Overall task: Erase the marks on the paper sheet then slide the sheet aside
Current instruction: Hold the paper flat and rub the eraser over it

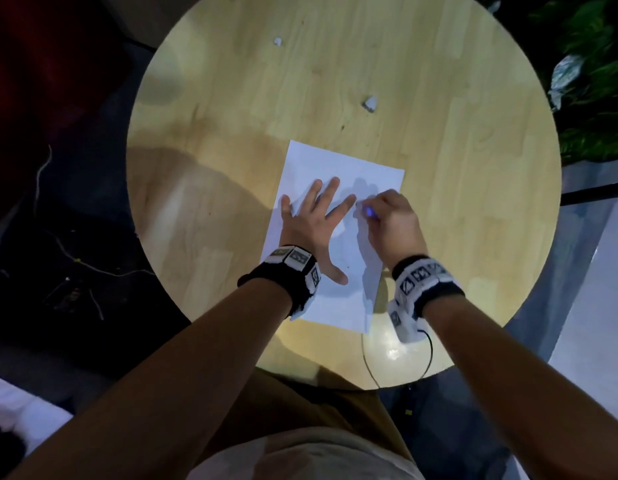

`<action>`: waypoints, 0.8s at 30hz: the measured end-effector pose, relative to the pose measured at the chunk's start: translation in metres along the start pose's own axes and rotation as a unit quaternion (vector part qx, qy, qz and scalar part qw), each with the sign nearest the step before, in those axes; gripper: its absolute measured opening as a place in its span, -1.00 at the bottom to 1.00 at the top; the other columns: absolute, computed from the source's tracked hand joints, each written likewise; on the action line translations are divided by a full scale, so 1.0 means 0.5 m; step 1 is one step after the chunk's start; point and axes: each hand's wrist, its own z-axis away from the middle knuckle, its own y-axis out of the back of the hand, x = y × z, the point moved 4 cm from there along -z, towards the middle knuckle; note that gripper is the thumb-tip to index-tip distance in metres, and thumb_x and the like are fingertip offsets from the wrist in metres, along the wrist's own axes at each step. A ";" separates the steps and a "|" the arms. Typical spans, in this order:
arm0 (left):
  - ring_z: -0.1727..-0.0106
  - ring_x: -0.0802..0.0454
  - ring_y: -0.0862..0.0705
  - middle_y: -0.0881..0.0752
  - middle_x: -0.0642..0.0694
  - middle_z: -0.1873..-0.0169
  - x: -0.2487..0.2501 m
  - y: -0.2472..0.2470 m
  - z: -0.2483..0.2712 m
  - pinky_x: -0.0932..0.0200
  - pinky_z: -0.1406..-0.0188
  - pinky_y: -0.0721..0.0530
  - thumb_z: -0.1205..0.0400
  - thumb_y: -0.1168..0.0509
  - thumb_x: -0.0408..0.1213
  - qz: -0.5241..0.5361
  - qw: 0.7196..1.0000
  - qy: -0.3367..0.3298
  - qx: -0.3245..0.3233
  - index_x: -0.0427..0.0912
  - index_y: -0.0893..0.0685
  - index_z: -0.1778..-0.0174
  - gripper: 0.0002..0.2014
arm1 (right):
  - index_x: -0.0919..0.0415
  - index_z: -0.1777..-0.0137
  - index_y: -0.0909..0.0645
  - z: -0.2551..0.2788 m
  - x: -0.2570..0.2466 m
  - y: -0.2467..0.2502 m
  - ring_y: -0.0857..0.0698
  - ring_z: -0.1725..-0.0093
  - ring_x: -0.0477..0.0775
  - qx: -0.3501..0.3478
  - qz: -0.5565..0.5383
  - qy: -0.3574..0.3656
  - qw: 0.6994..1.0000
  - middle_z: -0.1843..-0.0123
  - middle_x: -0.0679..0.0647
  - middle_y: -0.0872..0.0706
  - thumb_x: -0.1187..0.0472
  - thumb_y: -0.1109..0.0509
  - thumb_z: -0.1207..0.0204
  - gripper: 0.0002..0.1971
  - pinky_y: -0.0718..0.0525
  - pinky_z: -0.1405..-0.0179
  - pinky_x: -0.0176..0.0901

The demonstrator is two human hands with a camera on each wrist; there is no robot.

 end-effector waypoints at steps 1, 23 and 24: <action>-0.75 -0.12 0.40 0.44 0.02 -0.72 -0.002 -0.001 0.002 -0.62 -0.56 0.07 -0.05 -0.56 0.50 0.005 1.000 0.001 -0.001 0.24 0.30 -0.75 0.51 | 0.40 0.08 -0.72 -0.002 0.005 -0.004 -0.66 0.15 0.28 0.018 -0.003 -0.004 1.000 0.15 0.25 -0.67 0.46 -0.39 -0.46 -0.91 -0.69 0.17 0.01; -0.74 -0.13 0.41 0.47 -0.01 -0.71 -0.002 -0.003 -0.001 -0.64 -0.54 0.07 -0.07 -0.51 0.54 0.000 1.000 -0.004 -0.007 0.22 0.31 -0.75 0.49 | 0.27 -0.05 -0.69 0.045 0.004 -0.011 -0.68 0.10 0.17 -0.071 -0.056 0.005 0.996 0.04 0.17 -0.68 0.38 -0.38 -0.51 -0.85 -0.43 0.06 -0.38; -0.74 -0.14 0.41 0.47 -0.01 -0.71 -0.001 -0.003 -0.002 -0.64 -0.54 0.07 -0.08 -0.51 0.55 -0.001 1.000 -0.003 -0.007 0.21 0.32 -0.75 0.49 | 0.27 -0.05 -0.69 0.028 0.009 -0.009 -0.67 0.10 0.17 -0.068 -0.052 -0.002 0.996 0.04 0.17 -0.68 0.36 -0.38 -0.53 -0.86 -0.42 0.07 -0.39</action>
